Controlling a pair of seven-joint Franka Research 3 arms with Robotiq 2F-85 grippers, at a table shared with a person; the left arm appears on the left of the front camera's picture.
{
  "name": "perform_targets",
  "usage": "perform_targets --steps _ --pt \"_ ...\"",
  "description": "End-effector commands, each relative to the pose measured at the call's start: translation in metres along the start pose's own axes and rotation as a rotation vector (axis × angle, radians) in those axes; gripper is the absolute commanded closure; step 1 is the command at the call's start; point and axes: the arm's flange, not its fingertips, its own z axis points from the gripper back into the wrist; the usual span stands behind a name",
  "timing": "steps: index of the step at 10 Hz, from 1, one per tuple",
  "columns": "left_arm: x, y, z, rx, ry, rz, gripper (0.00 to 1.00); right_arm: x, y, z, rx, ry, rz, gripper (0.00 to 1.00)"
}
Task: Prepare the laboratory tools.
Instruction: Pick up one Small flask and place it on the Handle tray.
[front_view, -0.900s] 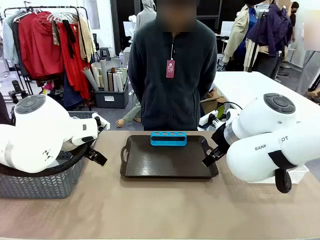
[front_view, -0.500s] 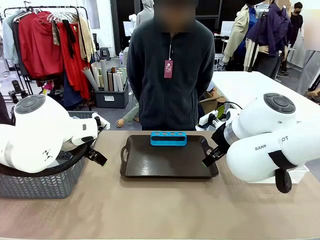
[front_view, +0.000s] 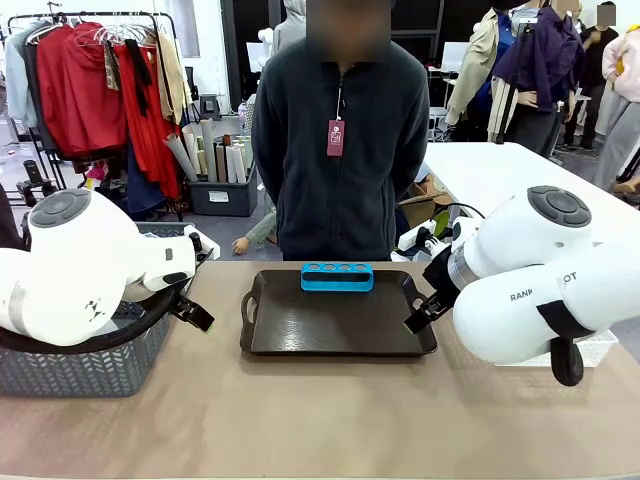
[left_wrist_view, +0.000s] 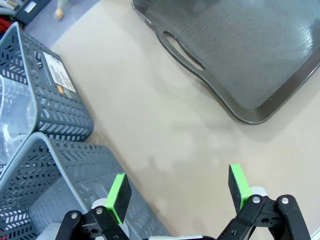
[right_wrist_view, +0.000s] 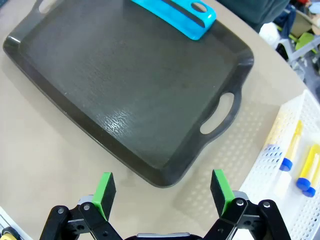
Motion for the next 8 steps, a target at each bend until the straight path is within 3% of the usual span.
perform_targets --steps 1,8 --pt "0.0000 0.0002 0.0001 0.000 0.000 0.001 0.00 0.0000 -0.0001 0.0000 0.000 0.000 -0.001 0.00" --pt "0.0000 0.0002 0.0001 0.000 0.000 0.001 0.00 0.0000 -0.0001 0.0000 0.000 0.000 -0.001 0.00"
